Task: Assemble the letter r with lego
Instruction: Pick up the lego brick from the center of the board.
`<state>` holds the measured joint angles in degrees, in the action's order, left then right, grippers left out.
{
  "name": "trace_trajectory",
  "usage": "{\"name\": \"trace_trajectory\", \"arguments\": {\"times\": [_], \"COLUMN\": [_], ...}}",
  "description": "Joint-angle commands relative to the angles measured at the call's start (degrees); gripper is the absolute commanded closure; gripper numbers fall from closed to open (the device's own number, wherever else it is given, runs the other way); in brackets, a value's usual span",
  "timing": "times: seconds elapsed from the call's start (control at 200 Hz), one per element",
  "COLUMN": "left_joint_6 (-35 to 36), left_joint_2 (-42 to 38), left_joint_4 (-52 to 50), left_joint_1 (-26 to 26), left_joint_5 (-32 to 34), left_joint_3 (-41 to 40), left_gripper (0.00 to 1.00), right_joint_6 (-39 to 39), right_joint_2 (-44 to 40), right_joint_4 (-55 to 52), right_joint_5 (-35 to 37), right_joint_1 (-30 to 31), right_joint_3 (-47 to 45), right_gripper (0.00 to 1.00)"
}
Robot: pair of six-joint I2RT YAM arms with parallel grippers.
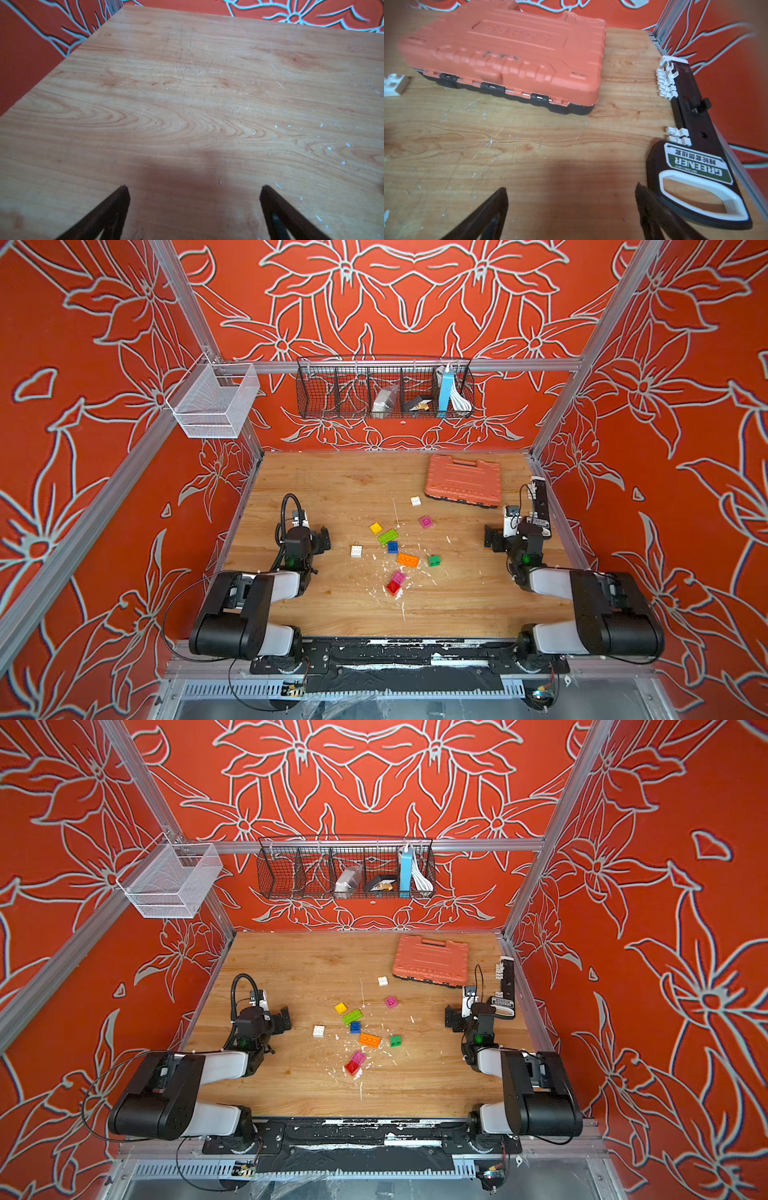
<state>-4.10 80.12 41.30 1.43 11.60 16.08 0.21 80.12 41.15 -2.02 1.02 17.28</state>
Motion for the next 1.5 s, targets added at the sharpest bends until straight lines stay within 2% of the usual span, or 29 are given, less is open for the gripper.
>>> {"name": "trace_trajectory", "arguments": {"times": [0.0,0.545,0.646,0.711,0.811,0.886,0.991,1.096,1.211,1.261,1.341,1.496], "left_joint_6": [1.9,1.5,2.5,3.8,1.9,1.4,-4.3,-19.2,-26.8,-28.6,-31.9,-36.0], "left_joint_2": [0.6,0.3,-1.8,-6.2,-11.9,-14.8,-17.2,-18.6,-19.0,-19.9,-21.2,-21.4], "left_joint_4": [4.4,4.1,3.2,-2.8,-14.2,-18.4,-27.2,-44.2,-57.8,-61.4,-66.3,-73.1], "left_joint_1": [-0.6,-1.6,0.3,2.9,5.5,8.5,11.2,12.2,13.7,14.8,16.8,23.5], "left_joint_5": [1.0,-1.2,2.5,6.0,11.6,16.5,21.7,27.2,25.6,22.9,17.8,12.9], "left_joint_3": [1.2,1.1,1.1,2.5,6.0,8.0,12.7,20.3,26.4,27.5,28.3,28.3], "left_gripper": [0.01,0.01,0.01,0.01,0.01,0.01,0.01,0.01,0.01,0.01,0.01,0.01], "right_joint_6": [-1.4,-1.1,-1.5,-1.7,-1.3,1.9,9.3,16.3,25.1,27.7,27.7,27.5], "right_joint_2": [0.7,0.6,-0.7,-4.1,-10.2,-13.8,-18.1,-21.2,-21.4,-20.8,-19.7,-17.1], "right_joint_4": [3.3,3.5,1.9,-4.6,-14.3,-19.5,-20.2,-27.2,-40.5,-44.8,-47.7,-55.8], "right_joint_5": [1.5,-0.4,-1.9,-2.5,-2.8,-0.9,-2.6,-4.3,-2.3,-2.7,-4.4,-2.9], "right_joint_1": [-0.3,-1.2,-1.3,-1.2,-1.1,-1.0,-1.0,-0.7,0.2,1.0,3.9,13.7], "right_joint_3": [1.7,1.6,2.4,4.4,7.2,9.3,10.3,14.5,21.1,23.4,25.5,30.0], "right_gripper": [0.02,0.02,0.02,0.02,0.02,0.02,0.02,0.02,0.02,0.02,0.02,0.02]}}
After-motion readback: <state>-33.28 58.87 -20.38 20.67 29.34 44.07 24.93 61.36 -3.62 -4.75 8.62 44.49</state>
